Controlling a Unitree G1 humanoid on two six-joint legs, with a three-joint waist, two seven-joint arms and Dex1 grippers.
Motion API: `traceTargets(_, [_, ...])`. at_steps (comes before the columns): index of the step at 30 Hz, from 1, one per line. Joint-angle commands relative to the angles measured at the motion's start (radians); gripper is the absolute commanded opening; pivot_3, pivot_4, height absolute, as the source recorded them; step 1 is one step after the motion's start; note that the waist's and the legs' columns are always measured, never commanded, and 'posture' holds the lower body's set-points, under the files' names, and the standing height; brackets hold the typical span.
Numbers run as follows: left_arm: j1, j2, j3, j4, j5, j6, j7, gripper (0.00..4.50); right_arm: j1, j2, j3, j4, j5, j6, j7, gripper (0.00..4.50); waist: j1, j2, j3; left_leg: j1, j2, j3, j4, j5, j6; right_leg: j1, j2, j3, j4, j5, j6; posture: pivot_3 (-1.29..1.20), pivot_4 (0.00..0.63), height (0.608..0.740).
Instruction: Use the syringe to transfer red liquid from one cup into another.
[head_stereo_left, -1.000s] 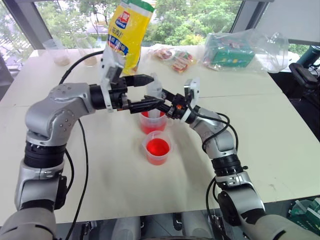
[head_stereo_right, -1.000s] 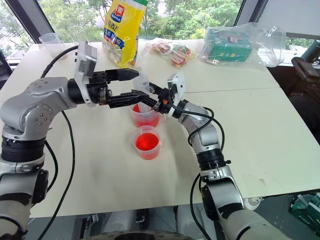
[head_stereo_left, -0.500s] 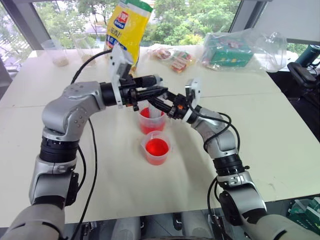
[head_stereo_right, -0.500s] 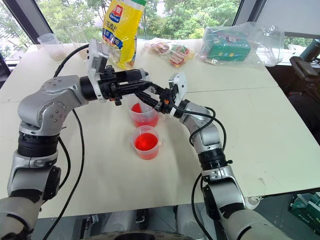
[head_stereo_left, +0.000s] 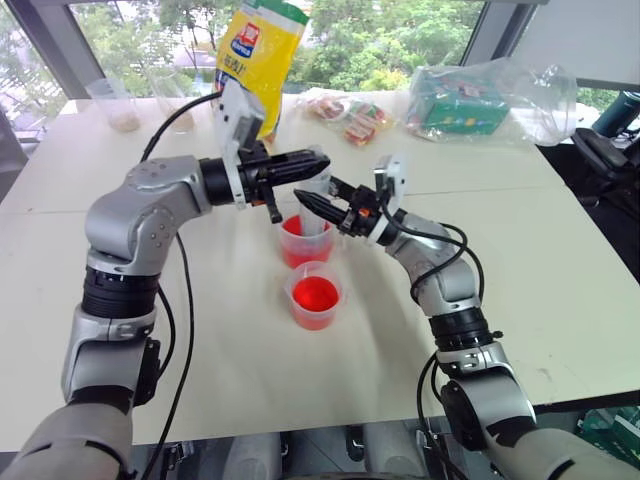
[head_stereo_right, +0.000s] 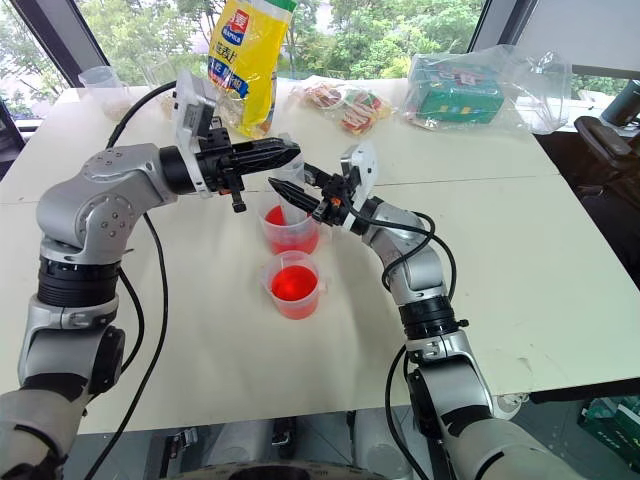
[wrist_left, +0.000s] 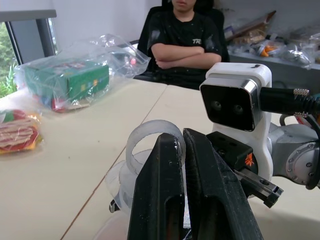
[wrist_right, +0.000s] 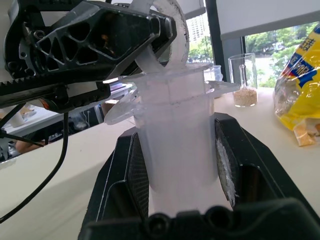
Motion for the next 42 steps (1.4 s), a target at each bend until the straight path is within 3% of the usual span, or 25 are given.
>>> traceTargets(1, [-0.079, -0.001, 0.065, -0.024, -0.024, -0.035, 0.010, 0.05, 0.008, 0.003, 0.037, -0.018, -0.004, 0.013, 0.025, 1.45, 0.000, 0.000, 0.000, 0.000, 0.000, 0.000, 0.000, 0.000, 0.000, 0.000, 0.000, 0.000, 0.000, 0.000, 0.000, 0.00, 0.150, 0.740])
traceTargets(31, [-0.127, 0.020, 0.091, 0.009, -0.031, -0.053, 0.022, 0.05, 0.013, 0.004, 0.055, -0.039, 0.004, 0.061, 0.044, 1.45, 0.000, 0.000, 0.000, 0.000, 0.000, 0.000, 0.000, 0.000, 0.000, 0.000, 0.000, 0.000, 0.000, 0.000, 0.000, 0.00, 0.150, 0.740])
traceTargets(41, [-0.049, 0.059, 0.058, -0.042, -0.029, -0.017, -0.009, 0.05, -0.045, -0.006, 0.012, -0.075, 0.036, 0.089, 0.025, 1.45, -0.001, 0.000, 0.000, 0.000, 0.000, 0.000, 0.000, 0.000, 0.000, 0.000, 0.000, 0.000, 0.000, 0.000, 0.000, 0.00, 0.150, 0.740])
traceTargets(42, [-0.039, 0.065, 0.061, -0.049, -0.035, -0.009, -0.011, 0.66, -0.054, -0.008, 0.004, -0.081, 0.042, 0.096, 0.021, 1.45, -0.003, 0.000, 0.000, 0.000, 0.000, 0.000, 0.000, 0.000, 0.000, 0.000, 0.000, 0.000, 0.000, 0.000, 0.000, 0.00, 0.150, 0.740])
